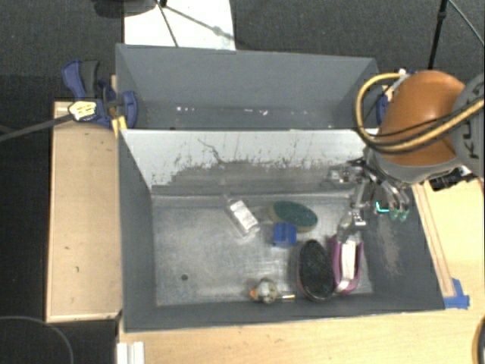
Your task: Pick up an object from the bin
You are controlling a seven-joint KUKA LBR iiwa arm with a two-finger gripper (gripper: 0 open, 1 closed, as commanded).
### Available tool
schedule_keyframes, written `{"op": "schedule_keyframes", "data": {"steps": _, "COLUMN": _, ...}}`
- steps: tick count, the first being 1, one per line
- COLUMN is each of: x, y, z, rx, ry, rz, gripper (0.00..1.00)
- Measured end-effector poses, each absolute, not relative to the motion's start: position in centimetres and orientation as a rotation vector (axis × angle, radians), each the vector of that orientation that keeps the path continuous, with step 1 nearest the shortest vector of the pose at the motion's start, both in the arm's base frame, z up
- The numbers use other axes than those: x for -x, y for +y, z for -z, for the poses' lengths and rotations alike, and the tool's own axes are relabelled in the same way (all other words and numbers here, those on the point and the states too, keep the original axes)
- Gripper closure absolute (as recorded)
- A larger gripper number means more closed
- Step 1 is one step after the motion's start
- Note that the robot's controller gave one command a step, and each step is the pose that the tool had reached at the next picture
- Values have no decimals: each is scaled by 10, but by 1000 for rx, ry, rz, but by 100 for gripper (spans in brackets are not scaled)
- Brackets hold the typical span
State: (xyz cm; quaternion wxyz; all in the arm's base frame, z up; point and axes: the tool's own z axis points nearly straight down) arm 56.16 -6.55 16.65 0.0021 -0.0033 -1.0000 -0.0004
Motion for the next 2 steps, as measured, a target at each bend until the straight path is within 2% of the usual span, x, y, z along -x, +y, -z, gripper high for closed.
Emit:
{"op": "schedule_keyframes", "data": {"steps": 1, "x": -558, "y": 2, "z": -71, "rx": 12, "ry": -3152, "rz": 2, "gripper": 0}}
{"op": "schedule_keyframes", "data": {"steps": 2, "x": -560, "y": 0, "z": -74, "rx": 13, "ry": -3157, "rz": 0, "gripper": 100}}
